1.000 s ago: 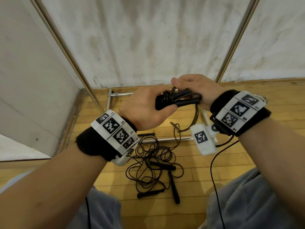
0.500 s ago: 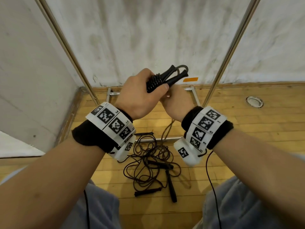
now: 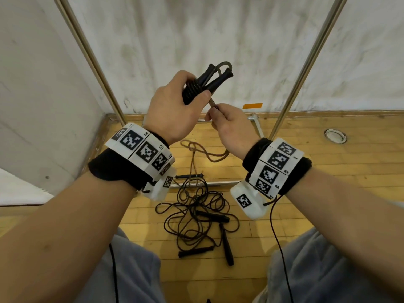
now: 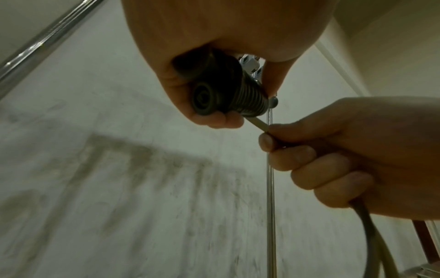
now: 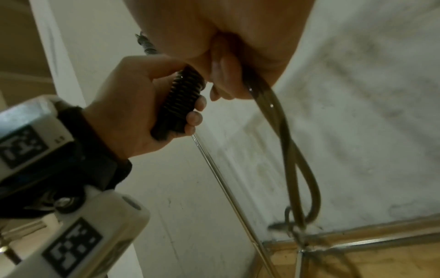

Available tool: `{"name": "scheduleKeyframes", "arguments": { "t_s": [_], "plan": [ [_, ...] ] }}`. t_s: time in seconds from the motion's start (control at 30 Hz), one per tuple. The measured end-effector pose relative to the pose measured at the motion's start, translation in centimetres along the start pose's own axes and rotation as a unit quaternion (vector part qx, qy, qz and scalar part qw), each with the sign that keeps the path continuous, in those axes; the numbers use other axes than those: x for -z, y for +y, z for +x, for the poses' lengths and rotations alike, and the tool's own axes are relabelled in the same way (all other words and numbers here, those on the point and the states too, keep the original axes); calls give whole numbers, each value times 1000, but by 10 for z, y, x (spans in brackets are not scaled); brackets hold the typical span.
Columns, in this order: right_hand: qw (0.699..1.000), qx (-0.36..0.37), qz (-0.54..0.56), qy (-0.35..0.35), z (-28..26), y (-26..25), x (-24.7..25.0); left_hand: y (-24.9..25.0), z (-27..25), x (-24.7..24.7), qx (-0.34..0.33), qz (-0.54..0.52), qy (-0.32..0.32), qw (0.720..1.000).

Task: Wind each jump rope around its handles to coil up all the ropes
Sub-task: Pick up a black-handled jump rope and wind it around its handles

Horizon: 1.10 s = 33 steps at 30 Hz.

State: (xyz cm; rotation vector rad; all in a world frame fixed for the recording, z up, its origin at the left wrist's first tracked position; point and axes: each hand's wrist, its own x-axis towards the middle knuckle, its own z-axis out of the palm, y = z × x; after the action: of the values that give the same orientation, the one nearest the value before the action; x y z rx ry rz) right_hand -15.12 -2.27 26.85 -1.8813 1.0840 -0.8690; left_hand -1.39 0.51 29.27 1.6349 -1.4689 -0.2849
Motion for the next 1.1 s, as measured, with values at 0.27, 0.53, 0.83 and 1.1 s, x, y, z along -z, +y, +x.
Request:
{"name": "scheduleKeyframes", "arguments": {
  "t_s": [0.27,0.53,0.83,1.1],
  "plan": [
    [988,11,-147,-41,-1,-4,22,-16,6,1,1,60,-5,998],
    [968,56,-233,-74,-10,-8,21,-30,2,-9,-32,142,-60,988],
    [944,103,-312,-33,-10,-2,37,-28,-5,-15,-11,241,-214,947],
    [949,53,-311,2,-2,6,41,-11,-19,-27,-83,256,-275,923]
  ]
}}
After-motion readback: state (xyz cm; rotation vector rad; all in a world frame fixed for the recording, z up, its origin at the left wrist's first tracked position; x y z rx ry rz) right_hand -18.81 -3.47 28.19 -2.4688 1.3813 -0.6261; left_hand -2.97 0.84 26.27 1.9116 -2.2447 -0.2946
